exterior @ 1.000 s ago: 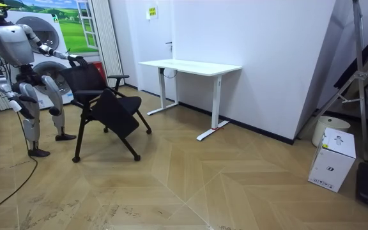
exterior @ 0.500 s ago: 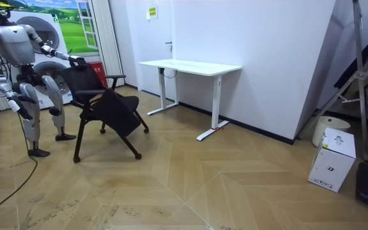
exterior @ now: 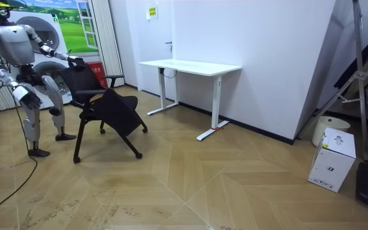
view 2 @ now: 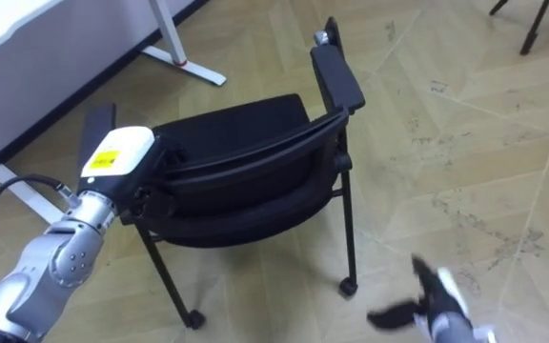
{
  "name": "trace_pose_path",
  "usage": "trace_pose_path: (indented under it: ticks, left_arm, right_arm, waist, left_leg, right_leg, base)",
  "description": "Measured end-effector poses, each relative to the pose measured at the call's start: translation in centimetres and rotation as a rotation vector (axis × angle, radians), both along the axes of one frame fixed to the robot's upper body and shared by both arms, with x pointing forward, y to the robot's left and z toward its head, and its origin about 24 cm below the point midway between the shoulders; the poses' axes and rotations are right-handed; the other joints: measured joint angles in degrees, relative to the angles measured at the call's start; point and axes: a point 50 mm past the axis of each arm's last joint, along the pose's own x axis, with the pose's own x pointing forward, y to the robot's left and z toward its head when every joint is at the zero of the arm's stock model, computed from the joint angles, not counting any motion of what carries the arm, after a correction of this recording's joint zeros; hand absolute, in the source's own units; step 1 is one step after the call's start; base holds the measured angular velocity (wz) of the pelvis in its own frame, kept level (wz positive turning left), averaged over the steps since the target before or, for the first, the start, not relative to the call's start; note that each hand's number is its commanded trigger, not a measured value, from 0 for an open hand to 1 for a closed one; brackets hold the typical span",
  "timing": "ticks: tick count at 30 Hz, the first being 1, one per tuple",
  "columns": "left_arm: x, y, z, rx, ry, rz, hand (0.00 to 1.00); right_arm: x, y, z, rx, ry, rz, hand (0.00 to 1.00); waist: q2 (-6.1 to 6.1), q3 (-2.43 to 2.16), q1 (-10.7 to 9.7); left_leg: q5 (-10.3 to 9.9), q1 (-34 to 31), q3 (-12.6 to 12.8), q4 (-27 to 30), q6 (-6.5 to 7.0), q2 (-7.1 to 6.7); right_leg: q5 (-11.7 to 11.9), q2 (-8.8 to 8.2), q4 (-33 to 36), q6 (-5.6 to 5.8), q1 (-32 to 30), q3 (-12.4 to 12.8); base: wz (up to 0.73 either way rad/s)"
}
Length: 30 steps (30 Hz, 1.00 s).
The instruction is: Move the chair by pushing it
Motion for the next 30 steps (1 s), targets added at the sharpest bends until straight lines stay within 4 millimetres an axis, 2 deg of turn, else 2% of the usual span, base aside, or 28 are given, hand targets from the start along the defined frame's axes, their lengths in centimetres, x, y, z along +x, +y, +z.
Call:
trace_pose_path:
  ticks: [1,2,4,7,10,16,20,24,30]
  left_arm:
    - [0.0,0.0,0.0,0.002,0.003,0.002,1.0]
    - [0.0,0.0,0.0,0.004,0.004,0.004,1.0]
    - [0.1,0.0,0.2,0.007,-0.001,0.005,1.0]
    - [0.1,-0.2,0.5,0.017,-0.004,-0.009,1.0]
    - [0.1,-0.5,0.7,0.019,-0.014,-0.027,1.0]
    - [0.1,-0.5,1.0,0.018,-0.008,-0.058,1.0]
    - [0.1,-1.0,1.3,0.026,-0.017,-0.096,1.0]
    - [0.1,-1.6,1.5,0.025,-0.031,-0.126,1.0]
    - [0.1,-1.5,1.7,0.034,-0.038,-0.141,1.0]
  right_arm:
    - [1.2,0.4,1.7,-0.067,-0.081,0.047,0.0]
    - [1.8,0.6,2.5,-0.094,-0.122,0.065,0.0]
    - [3.9,1.5,5.2,-0.164,-0.259,0.108,0.0]
    - [5.0,2.4,7.6,-0.232,-0.385,0.141,0.0]
    - [5.4,3.2,9.4,-0.309,-0.464,0.212,0.0]
    - [5.7,5.4,12.2,-0.419,-0.585,0.385,0.0]
    - [5.7,5.7,13.5,-0.47,-0.628,0.442,0.0]
    - [5.8,5.8,14.1,-0.517,-0.645,0.471,0.0]
    - [6.5,6.6,15.0,-0.601,-0.667,0.542,0.0]
  waist:
    - [-0.37,-0.06,0.53]
    - [-0.59,-0.11,0.51]
    - [-1.7,-0.09,0.65]
    - [-2.43,-0.01,1.22]
    - [-2.41,-0.01,2.23]
    - [-2.45,0.0,3.05]
    - [-2.7,0.15,3.98]
    - [-3.57,0.37,5.21]
    - [-4.92,0.35,5.43]
  left_leg:
    - [0.0,0.29,0.5,-0.03,0.0,0.12]
    - [0.0,0.29,0.47,-0.03,0.0,0.12]
    - [0.0,0.2,0.44,0.08,0.0,0.18]
    - [-0.1,-0.02,0.44,0.25,0.08,0.21]
    - [-0.18,-0.56,0.58,0.42,0.13,0.32]
    - [-0.17,-0.67,0.64,0.07,0.12,0.37]
    - [-0.17,-0.67,0.67,-0.13,0.12,0.38]
    - [-0.17,-0.96,0.67,-0.25,0.11,0.37]
    - [-0.17,-0.81,0.54,-0.25,0.11,0.36]
  right_leg:
    - [0.0,-0.03,0.0,0.0,0.04,0.01]
    - [0.0,-0.03,0.02,0.0,0.07,-0.05]
    - [0.0,0.02,0.02,0.0,0.05,-0.14]
    - [0.0,0.02,0.07,0.0,-0.06,-0.2]
    - [0.0,0.07,0.3,0.0,-0.75,-0.13]
    - [0.0,0.15,0.13,0.0,-0.84,-0.1]
    - [0.0,0.16,-0.05,0.0,-0.94,-0.1]
    - [0.0,0.17,-0.04,0.0,-0.98,-0.15]
    - [0.01,0.17,-0.12,-0.01,-0.94,-0.45]
  base:
    - [-0.21]
    - [-0.1]
    - [0.0]
    - [0.0]
    - [0.0]
    - [0.0]
    - [0.0]
    - [0.0]
    - [0.0]
